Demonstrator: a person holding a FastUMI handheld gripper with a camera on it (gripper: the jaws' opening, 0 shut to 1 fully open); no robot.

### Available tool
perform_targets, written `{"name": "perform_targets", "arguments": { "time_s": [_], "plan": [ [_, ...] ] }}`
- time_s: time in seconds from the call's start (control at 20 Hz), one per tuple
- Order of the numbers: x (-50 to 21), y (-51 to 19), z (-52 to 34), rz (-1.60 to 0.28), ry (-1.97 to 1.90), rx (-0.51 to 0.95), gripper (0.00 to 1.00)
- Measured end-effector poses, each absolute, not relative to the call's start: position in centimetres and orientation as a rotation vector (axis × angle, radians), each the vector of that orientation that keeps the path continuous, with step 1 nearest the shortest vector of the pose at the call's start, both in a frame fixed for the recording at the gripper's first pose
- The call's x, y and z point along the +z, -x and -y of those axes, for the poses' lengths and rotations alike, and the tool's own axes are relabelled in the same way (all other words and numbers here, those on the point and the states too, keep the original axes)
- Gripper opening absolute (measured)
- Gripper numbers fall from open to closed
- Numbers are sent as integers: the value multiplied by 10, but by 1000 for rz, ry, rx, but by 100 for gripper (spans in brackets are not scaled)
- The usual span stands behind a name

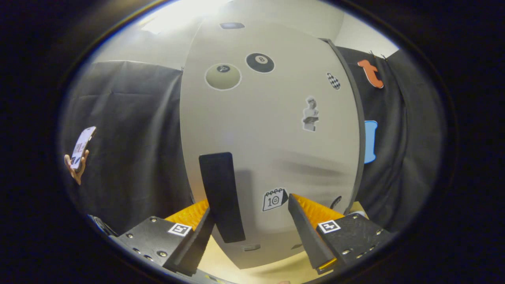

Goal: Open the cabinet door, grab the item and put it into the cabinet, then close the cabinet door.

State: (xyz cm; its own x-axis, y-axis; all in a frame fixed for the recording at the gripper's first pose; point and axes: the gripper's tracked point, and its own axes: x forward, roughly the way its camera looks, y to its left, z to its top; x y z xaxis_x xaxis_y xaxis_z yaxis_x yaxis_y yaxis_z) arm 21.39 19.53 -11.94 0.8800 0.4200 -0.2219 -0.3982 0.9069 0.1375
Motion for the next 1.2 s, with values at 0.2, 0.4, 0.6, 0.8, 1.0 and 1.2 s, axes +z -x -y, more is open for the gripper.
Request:
{"name": "perform_targets", "arguments": {
  "time_s": [0.2, 0.4, 0.6, 0.8, 1.0, 1.2],
  "plan": [
    [-121, -228, -227, -237, -75, 440, 100],
    [-120, -223, -222, -227, -92, 447, 100],
    [-121, -226, -227, -217, -105, 436, 100],
    [-120, -227, -227, -200, -96, 385, 100],
    [-120, -226, -229, -191, -92, 370, 100],
    [-119, -225, -228, -182, -92, 354, 100]
  ]
}}
